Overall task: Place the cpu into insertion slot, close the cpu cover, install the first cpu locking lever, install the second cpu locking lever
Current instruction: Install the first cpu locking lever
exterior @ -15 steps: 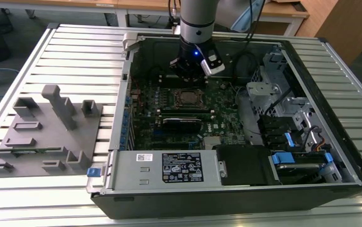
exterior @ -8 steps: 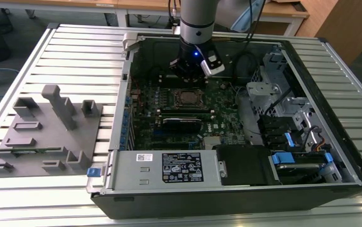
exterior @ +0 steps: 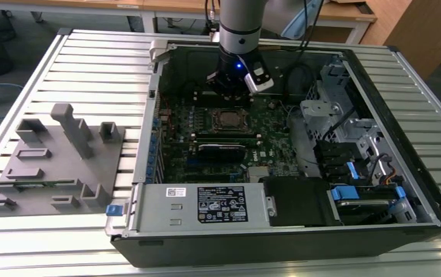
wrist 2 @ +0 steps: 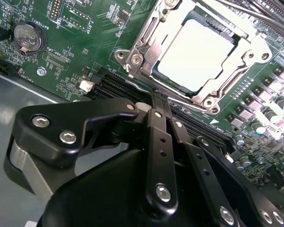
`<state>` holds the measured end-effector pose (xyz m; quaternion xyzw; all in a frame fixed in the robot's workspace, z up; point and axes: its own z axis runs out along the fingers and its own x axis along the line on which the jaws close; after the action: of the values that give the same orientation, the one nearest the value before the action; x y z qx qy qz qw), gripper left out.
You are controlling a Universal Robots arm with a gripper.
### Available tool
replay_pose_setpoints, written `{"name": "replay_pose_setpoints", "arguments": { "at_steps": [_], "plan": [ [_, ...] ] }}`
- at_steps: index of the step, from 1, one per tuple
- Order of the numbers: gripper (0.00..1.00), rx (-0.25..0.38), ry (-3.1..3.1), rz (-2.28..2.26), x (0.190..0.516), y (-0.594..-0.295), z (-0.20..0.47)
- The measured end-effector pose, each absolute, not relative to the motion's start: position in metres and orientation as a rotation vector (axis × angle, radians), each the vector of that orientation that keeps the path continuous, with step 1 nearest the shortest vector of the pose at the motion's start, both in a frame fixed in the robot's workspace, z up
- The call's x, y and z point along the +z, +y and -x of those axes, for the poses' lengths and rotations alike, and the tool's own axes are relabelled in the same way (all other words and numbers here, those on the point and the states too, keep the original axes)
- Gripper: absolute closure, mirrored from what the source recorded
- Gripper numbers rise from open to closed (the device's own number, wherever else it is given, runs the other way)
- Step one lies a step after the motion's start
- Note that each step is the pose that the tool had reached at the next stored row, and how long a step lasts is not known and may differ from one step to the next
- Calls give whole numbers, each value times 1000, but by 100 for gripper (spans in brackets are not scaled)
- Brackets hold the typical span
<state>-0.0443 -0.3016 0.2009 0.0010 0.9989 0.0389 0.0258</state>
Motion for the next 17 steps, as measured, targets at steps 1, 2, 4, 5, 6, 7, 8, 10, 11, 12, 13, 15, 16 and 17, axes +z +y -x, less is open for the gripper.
{"name": "replay_pose_setpoints", "arguments": {
  "at_steps": [1,2,4,5,6,7,8,10,11,12,13,15,16,17],
  "plan": [
    [89,121,3088,-3,201,-302,44],
    [89,121,3088,-3,201,-302,44],
    [89,121,3088,-3,201,-302,44],
    [89,122,3088,-3,201,-302,44],
    [89,122,3088,-3,201,-302,44],
    [89,123,3088,-3,201,-302,44],
    [89,123,3088,-3,201,-302,44],
    [89,123,3088,-3,201,-302,44],
    [89,123,3088,-3,201,-303,44],
    [89,124,3088,-3,201,-303,44],
    [89,125,3088,-3,201,-303,44],
    [89,129,3087,-3,201,-304,44],
    [89,132,3087,-3,201,-304,44],
    [89,137,3087,-3,201,-305,44]
  ]
}}
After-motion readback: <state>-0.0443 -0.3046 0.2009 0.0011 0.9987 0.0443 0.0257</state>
